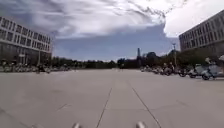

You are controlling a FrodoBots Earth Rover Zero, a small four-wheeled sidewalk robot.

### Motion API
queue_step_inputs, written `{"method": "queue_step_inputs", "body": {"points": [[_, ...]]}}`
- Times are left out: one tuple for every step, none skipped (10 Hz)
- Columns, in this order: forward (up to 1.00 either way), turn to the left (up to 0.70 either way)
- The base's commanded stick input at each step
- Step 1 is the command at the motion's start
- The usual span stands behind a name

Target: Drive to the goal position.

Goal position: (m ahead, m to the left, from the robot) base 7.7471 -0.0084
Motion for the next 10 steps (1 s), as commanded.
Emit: {"method": "queue_step_inputs", "body": {"points": [[0.7,0.0],[0.7,0.0],[0.7,0.0],[0.35,0.0],[0.0,0.0],[0.0,0.0],[0.0,0.0],[0.0,0.0],[0.0,0.0],[0.0,0.0]]}}
